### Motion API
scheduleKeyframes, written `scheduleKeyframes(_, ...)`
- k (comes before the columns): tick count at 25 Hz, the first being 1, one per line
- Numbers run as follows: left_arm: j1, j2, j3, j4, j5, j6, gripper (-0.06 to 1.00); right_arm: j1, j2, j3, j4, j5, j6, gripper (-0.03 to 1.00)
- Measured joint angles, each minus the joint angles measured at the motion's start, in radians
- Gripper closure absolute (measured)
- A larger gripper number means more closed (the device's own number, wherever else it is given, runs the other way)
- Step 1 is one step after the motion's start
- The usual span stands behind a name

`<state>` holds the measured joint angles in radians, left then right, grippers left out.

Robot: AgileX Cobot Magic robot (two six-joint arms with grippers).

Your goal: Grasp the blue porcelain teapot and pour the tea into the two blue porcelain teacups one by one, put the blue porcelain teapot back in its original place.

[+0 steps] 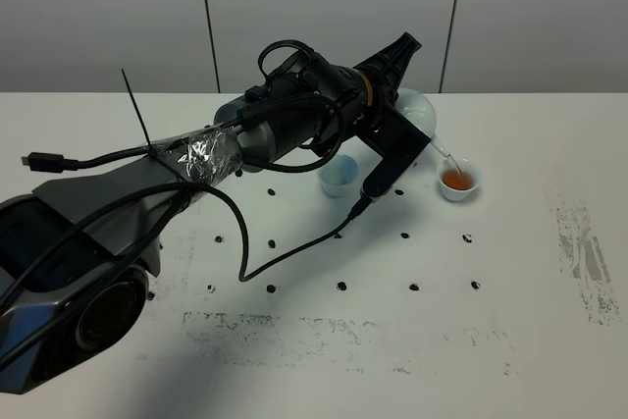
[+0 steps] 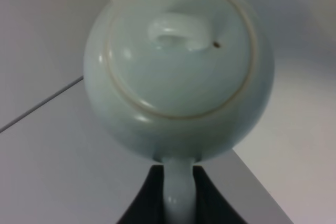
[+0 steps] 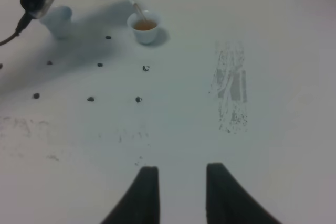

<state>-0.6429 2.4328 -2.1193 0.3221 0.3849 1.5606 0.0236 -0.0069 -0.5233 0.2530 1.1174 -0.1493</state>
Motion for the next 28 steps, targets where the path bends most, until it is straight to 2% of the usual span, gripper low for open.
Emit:
scheduleKeyframes(13, 0.000, 0.000, 0.000, -0.007, 0.027, -0.058, 0.87, 0.000, 0.000, 0.000, 0.000, 0.000, 0.000, 0.76)
scheduleKeyframes(16, 0.000, 0.000, 0.000, -0.040, 0.043, -0.069, 0.87, 0.000, 0.000, 0.000, 0.000, 0.000, 0.000, 0.76)
scheduleKeyframes(24, 0.008, 0.000, -0.001, -0.089, 0.066, -0.177, 0.87, 0.000, 0.000, 0.000, 0.000, 0.000, 0.000, 0.76)
scheduleKeyframes(28, 0.014, -0.003, -0.001, -0.166, 0.094, -0.184, 0.87, 0.000, 0.000, 0.000, 0.000, 0.000, 0.000, 0.76)
